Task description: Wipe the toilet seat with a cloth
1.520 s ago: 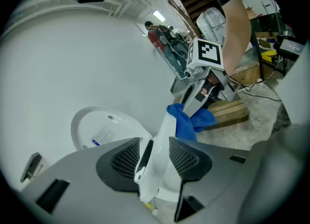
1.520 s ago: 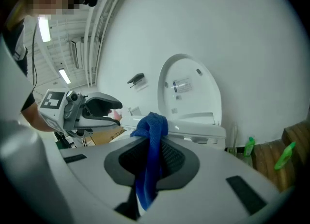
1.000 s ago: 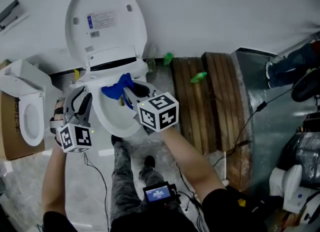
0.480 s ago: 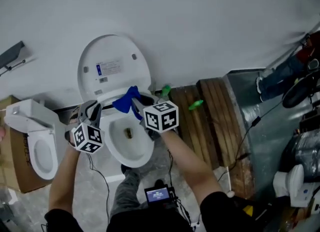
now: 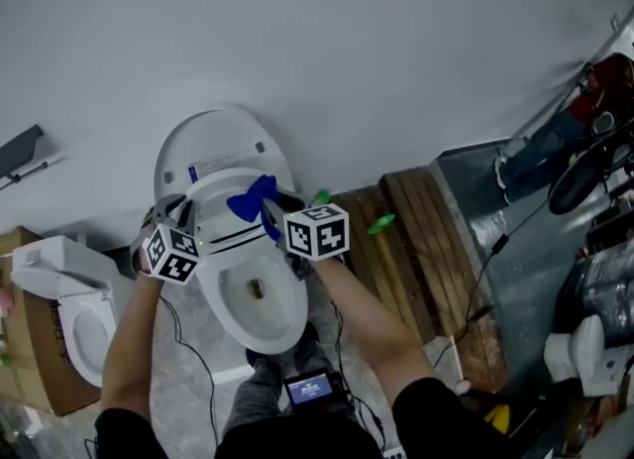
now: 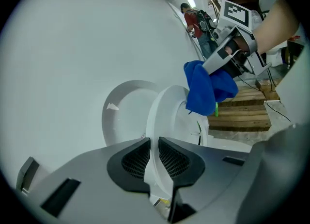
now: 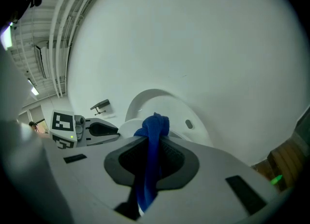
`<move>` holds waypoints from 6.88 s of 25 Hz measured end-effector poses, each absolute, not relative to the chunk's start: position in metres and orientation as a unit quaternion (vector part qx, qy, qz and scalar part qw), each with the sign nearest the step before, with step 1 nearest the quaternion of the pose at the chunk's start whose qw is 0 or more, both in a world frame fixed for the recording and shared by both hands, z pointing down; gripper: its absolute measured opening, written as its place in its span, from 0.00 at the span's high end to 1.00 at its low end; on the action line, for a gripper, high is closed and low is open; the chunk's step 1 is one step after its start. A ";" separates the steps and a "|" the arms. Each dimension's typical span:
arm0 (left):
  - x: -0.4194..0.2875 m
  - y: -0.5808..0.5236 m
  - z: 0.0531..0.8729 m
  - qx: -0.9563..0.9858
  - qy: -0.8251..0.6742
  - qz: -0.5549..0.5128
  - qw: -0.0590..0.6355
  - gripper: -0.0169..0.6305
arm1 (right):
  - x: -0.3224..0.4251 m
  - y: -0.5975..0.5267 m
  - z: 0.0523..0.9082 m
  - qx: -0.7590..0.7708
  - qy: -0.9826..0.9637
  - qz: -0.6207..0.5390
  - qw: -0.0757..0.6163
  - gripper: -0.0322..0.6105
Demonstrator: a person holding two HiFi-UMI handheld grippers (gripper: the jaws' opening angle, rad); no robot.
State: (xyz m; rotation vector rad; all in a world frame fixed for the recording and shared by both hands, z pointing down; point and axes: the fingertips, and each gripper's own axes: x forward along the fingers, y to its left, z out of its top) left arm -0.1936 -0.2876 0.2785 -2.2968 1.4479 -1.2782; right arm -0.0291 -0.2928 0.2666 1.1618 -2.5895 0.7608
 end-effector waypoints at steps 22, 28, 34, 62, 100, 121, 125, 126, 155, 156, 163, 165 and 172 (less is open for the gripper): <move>-0.232 -0.401 0.291 -0.707 0.554 -0.440 0.000 0.88 | -0.073 -0.432 0.299 0.345 -0.898 0.214 0.172 0.88; -0.237 -0.409 0.292 -0.696 0.566 -0.442 -0.002 0.88 | -0.082 -0.442 0.302 0.345 -0.898 0.212 0.169 0.88; -0.235 -0.404 0.292 -0.689 0.567 -0.452 0.007 0.89 | -0.081 -0.442 0.303 0.335 -0.901 0.213 0.174 0.88; -0.288 -0.235 0.338 -0.716 0.602 -0.350 -0.044 0.89 | -0.203 -0.411 0.276 0.356 -0.910 0.097 0.187 0.88; -0.299 -0.144 0.534 -0.727 0.578 -0.333 -0.158 0.89 | -0.303 -0.275 0.491 0.224 -0.949 -0.002 0.222 0.88; -0.253 -0.164 0.596 -0.745 0.557 -0.336 -0.150 0.89 | -0.220 -0.273 0.594 0.240 -0.931 0.091 0.259 0.88; -0.235 -0.171 0.596 -0.750 0.552 -0.333 -0.147 0.89 | -0.187 -0.284 0.603 0.266 -0.922 0.110 0.261 0.88; -0.230 -0.172 0.596 -0.752 0.550 -0.334 -0.146 0.89 | -0.179 -0.288 0.603 0.274 -0.919 0.114 0.260 0.88; -0.095 -0.212 0.591 -0.799 0.472 -0.357 -0.111 0.89 | 0.054 -0.385 0.568 0.479 -0.839 0.189 0.175 0.88; -0.093 -0.213 0.589 -0.800 0.471 -0.356 -0.109 0.89 | 0.053 -0.387 0.561 0.478 -0.841 0.186 0.172 0.88; -0.096 -0.214 0.578 -0.797 0.477 -0.355 -0.105 0.89 | 0.034 -0.380 0.528 0.469 -0.855 0.152 0.163 0.88; -0.100 -0.213 0.578 -0.796 0.479 -0.355 -0.105 0.89 | 0.028 -0.377 0.517 0.471 -0.858 0.141 0.152 0.88; -0.111 -0.209 0.576 -0.790 0.487 -0.356 -0.105 0.89 | 0.001 -0.396 0.482 0.487 -0.856 0.101 0.138 0.88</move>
